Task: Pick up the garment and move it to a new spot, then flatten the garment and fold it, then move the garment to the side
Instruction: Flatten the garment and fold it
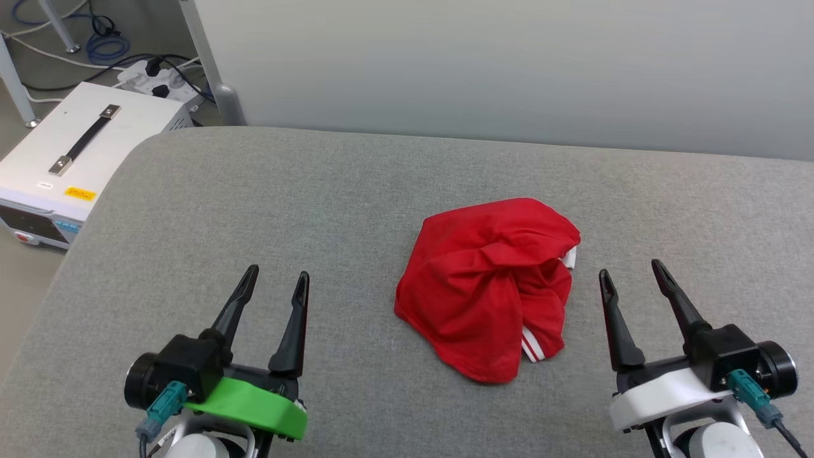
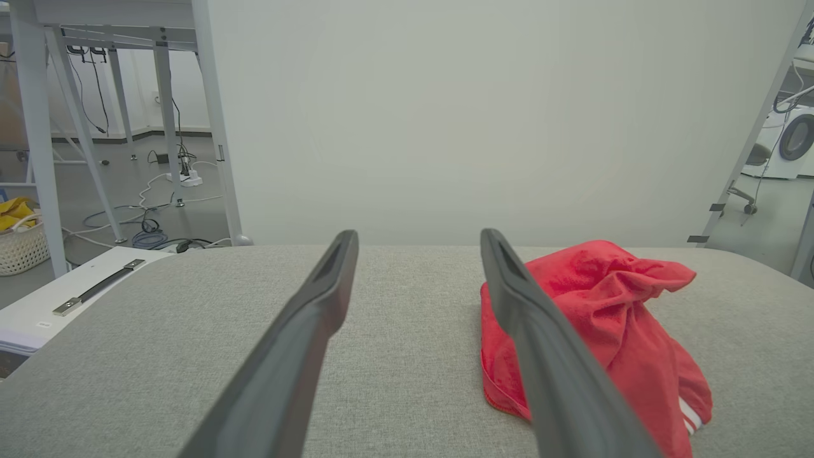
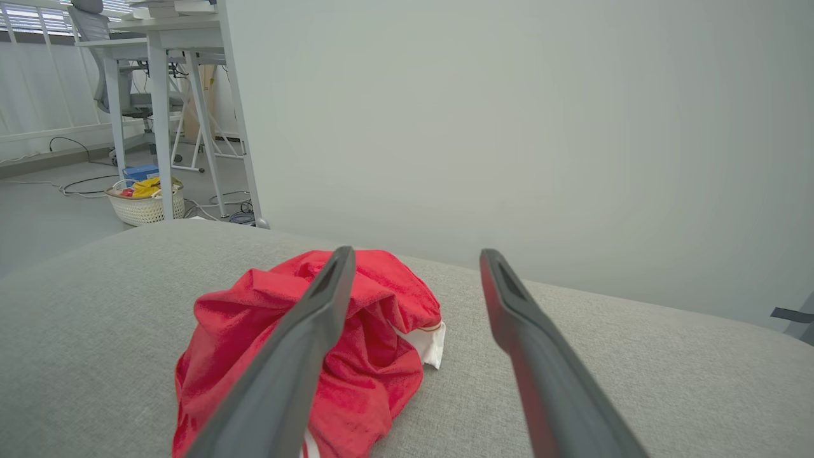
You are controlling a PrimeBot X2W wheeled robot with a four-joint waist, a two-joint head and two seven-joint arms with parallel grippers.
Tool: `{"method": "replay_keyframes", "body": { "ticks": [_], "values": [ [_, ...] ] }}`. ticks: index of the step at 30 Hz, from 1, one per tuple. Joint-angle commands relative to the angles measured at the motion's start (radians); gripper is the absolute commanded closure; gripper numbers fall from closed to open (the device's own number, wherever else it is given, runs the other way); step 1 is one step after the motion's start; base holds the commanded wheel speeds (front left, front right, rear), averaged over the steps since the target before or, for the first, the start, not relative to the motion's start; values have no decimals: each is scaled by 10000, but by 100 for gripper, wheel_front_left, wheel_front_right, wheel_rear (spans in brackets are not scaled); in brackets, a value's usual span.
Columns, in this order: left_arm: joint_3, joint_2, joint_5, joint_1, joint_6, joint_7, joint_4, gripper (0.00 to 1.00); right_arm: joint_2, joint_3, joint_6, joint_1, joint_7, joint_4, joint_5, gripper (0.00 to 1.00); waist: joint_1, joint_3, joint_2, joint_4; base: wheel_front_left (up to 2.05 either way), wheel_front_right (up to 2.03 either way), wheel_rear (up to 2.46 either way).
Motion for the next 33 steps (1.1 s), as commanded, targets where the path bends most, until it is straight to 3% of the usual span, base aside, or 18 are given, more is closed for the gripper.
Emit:
{"method": "replay_keyframes", "body": {
  "ticks": [1,6,10,19,25,33],
  "values": [
    [64,-120,138,139,-128,-58,58,0,-26,165,-9,-44,-67,17,-102,0,0,69,0,45,0,0,0],
    [148,-561,536,175,-401,-58,70,0,-255,1663,-9,-796,2422,296,-33,0,0,310,0,188,0,0,0],
    [207,-765,687,54,-562,-58,145,0,-688,2925,-9,-1445,5002,383,784,0,0,517,0,385,0,0,0],
    [288,-1018,891,-331,-784,-58,261,0,-1221,3820,-9,-3002,9542,1247,2173,0,0,1219,0,1149,0,0,0],
    [298,-1195,932,-558,-841,-59,325,0,-1247,4079,-9,-3591,10267,2116,2120,0,0,1622,0,1743,0,0,0],
    [450,-1240,952,-663,-866,-59,344,0,-1213,4280,-9,-3581,9863,3398,2191,0,0,1781,0,1972,0,0,0]
  ]
}}
